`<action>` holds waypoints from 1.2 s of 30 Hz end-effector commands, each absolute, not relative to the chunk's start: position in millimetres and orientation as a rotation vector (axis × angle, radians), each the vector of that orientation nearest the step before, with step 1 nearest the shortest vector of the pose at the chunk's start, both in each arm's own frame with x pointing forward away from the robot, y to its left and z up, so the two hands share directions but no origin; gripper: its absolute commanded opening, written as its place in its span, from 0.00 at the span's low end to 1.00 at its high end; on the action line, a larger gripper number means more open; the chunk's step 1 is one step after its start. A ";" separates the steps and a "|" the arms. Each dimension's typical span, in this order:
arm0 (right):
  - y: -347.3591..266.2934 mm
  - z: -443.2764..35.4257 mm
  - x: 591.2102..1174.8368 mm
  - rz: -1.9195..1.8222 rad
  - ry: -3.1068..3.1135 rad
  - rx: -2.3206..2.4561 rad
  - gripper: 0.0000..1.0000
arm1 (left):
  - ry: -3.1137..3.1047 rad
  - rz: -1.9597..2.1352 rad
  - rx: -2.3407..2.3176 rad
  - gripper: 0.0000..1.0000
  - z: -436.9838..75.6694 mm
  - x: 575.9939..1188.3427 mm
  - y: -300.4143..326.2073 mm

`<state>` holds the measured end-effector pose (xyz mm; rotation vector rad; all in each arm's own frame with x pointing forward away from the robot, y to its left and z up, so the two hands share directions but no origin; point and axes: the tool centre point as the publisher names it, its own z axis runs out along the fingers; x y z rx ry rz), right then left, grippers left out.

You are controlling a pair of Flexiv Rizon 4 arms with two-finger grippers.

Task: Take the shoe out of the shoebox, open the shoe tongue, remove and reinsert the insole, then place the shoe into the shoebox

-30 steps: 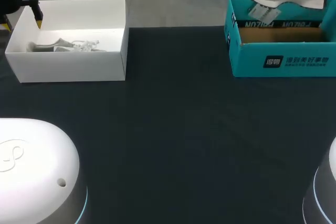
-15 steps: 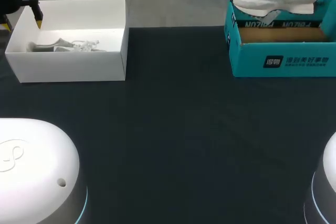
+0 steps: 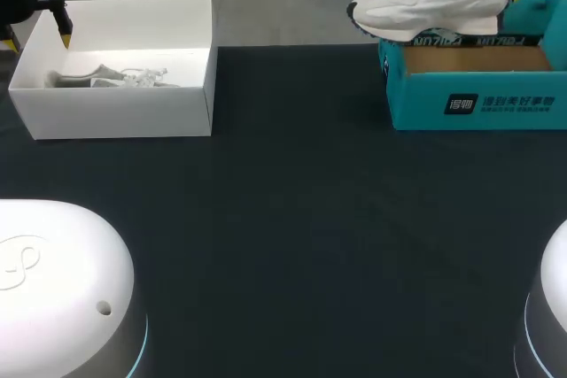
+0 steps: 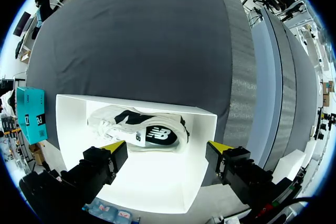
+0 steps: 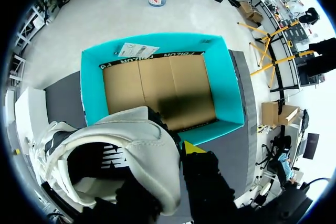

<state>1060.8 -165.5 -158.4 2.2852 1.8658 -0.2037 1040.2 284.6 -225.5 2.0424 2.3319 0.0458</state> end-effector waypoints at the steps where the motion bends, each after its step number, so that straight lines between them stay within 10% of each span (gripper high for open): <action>1: -143.6 -152.0 1034.7 -0.115 1.832 2.215 0.00 | 2.332 0.050 2.043 1.00 -225.2 1039.3 284.5; 36: -51.7 -151.8 947.2 -0.152 1.951 2.191 0.00 | 2.332 0.050 2.043 1.00 -225.2 1039.3 284.5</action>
